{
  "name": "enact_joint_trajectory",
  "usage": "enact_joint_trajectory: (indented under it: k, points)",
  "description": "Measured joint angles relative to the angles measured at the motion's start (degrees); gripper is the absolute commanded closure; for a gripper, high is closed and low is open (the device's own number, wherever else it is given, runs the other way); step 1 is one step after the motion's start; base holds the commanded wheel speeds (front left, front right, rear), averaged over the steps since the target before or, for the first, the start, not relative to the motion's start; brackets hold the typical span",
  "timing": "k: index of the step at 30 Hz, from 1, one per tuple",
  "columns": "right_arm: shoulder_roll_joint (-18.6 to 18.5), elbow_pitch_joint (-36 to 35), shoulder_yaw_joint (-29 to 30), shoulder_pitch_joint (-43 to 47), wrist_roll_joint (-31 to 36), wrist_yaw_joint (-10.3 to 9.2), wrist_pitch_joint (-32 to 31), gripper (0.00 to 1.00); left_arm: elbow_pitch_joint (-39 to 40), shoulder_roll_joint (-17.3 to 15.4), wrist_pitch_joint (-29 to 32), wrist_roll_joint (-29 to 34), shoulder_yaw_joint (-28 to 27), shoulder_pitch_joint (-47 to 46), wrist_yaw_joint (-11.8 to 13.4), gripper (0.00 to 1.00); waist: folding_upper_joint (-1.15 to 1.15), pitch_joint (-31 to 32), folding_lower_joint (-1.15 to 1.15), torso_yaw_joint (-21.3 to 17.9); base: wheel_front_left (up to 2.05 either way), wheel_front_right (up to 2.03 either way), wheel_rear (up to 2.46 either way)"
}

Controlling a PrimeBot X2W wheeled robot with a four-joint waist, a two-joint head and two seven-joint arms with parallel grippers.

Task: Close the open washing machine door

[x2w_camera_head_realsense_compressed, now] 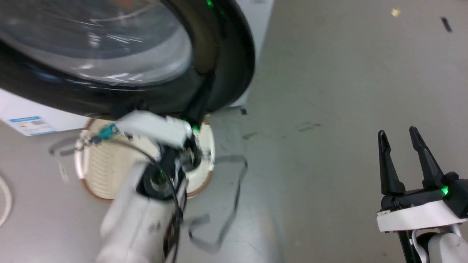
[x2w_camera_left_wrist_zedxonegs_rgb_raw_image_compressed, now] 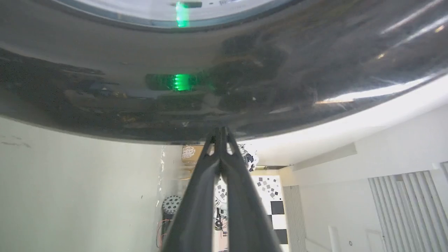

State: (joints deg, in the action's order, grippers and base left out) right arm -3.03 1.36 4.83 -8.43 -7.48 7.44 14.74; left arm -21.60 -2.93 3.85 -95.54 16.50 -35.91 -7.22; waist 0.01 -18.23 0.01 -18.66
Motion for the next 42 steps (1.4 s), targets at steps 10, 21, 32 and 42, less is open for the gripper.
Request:
enact_joint_trajectory:
  k: [10,21,32,42]
  points:
    - [0.0,-1.0,-1.3,4.1,2.1,0.0,0.0,0.0,14.1,-11.5,-12.5,20.5,5.2,19.1,0.0,0.0,0.0,6.5,-0.01,7.6,0.0,0.0,0.0]
    - [0.1,-0.9,-4.1,8.4,2.5,0.0,0.0,0.0,19.8,-13.8,-18.6,61.7,-2.3,30.2,6.8,0.0,0.0,14.1,-0.02,15.1,0.0,0.0,0.0]
    - [0.1,0.2,-6.3,10.4,3.1,0.0,0.0,0.0,22.9,-6.8,-18.6,79.2,-8.2,37.7,8.7,0.0,0.0,16.9,-0.01,20.0,0.0,0.0,0.0]
    - [-0.2,1.6,-7.1,10.2,3.0,0.0,0.0,1.0,22.5,-4.4,-18.6,86.0,-8.2,38.3,6.9,0.0,0.0,14.6,-0.01,22.1,0.0,0.0,0.0]
